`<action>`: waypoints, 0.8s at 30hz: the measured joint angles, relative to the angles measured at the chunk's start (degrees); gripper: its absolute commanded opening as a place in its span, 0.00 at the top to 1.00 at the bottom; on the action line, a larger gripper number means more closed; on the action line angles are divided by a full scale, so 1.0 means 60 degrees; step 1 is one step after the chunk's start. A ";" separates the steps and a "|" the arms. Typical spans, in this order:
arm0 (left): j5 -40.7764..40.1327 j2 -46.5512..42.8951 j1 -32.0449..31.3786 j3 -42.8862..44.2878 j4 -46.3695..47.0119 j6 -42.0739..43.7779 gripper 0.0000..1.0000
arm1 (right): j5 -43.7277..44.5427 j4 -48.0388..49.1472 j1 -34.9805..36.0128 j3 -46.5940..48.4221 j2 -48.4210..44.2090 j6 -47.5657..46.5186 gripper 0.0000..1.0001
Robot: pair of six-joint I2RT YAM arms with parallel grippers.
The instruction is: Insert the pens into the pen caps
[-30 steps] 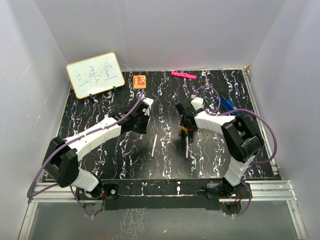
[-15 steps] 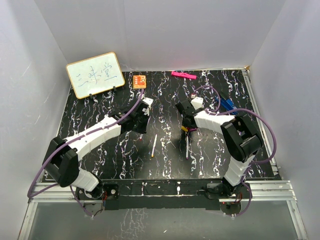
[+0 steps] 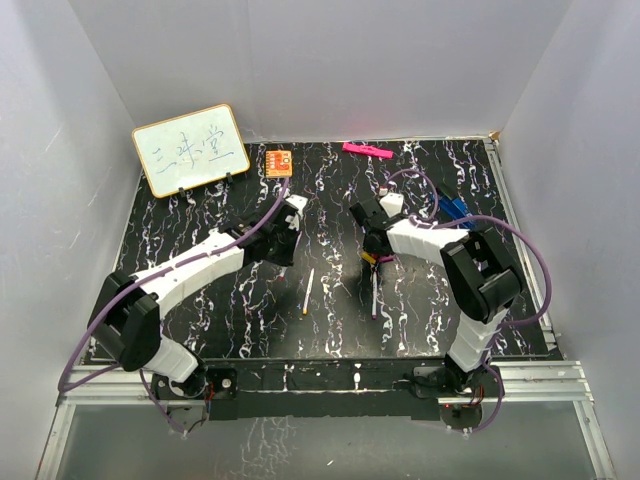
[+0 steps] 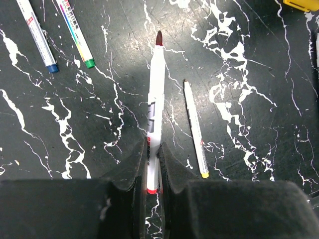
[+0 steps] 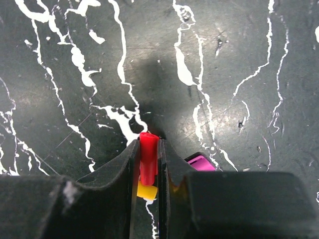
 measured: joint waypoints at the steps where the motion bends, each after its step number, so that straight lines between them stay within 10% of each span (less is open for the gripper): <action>1: 0.0007 0.0000 0.0000 0.0000 0.0033 0.0015 1.00 | -0.0033 -0.0084 0.0000 0.0087 0.0036 -0.0076 1.00; 13: 0.0433 -0.0004 0.0000 -0.0066 0.1031 0.0157 1.00 | -0.0091 0.0674 0.0022 0.0790 -0.0849 -0.0936 1.00; 24: 0.2688 -0.0659 0.0004 -0.1599 0.3515 -0.0674 1.00 | -0.1202 0.4932 0.0022 -0.2572 -0.4623 -0.1847 1.00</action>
